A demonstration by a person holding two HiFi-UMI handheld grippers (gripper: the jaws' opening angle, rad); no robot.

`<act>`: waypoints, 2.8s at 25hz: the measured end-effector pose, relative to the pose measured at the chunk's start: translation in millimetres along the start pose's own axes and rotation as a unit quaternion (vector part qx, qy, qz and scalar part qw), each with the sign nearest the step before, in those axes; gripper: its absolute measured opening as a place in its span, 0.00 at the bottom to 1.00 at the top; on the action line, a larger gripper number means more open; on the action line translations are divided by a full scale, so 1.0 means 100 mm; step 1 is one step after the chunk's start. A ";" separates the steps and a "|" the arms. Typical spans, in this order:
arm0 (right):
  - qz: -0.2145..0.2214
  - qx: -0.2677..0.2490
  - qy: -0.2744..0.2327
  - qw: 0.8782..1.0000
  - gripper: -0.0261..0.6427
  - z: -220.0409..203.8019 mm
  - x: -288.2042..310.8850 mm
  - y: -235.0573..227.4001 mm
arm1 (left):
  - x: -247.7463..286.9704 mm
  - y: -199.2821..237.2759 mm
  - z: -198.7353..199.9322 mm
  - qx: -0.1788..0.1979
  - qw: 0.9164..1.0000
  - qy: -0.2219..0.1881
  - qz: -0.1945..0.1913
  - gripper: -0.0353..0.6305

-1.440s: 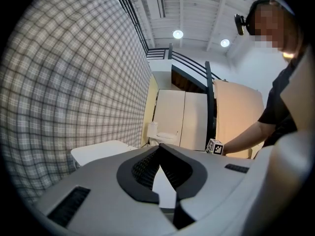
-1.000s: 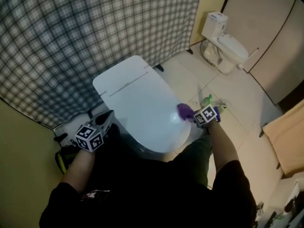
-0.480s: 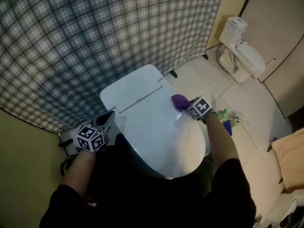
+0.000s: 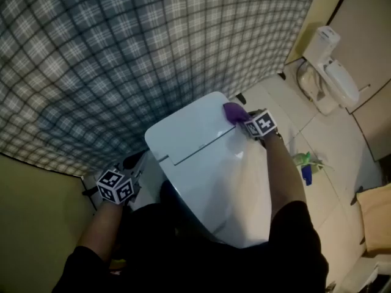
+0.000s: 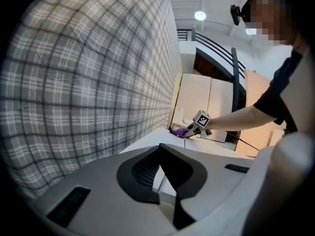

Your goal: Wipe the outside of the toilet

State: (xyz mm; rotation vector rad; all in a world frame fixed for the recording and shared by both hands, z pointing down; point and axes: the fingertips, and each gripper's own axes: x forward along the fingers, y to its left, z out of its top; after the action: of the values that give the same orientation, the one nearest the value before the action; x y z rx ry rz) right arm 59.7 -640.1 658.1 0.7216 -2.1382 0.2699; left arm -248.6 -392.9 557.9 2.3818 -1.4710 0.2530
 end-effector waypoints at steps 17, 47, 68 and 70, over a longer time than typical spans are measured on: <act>-0.022 -0.013 -0.030 0.999 0.23 0.60 0.23 -0.06 | -0.31 0.22 -0.39 -0.036 0.999 0.019 0.024 0.06; 0.030 0.103 -0.212 0.971 0.22 -2.25 -3.18 2.15 | -0.46 -2.89 -0.29 0.024 0.996 -0.038 -0.072 0.06; 0.039 0.114 -0.242 0.963 0.22 -2.29 -2.93 2.28 | -0.36 -2.80 -0.55 0.019 0.996 0.013 -0.086 0.06; 0.040 0.114 -0.241 0.963 0.22 -2.34 -2.91 2.23 | -0.30 -2.82 -0.56 0.020 0.996 0.012 -0.086 0.06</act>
State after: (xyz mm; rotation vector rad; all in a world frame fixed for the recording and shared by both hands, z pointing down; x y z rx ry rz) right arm 222.4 -242.8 589.6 0.9034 -2.6324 0.4229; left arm -9.6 -230.8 548.1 2.5103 -1.2527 0.2715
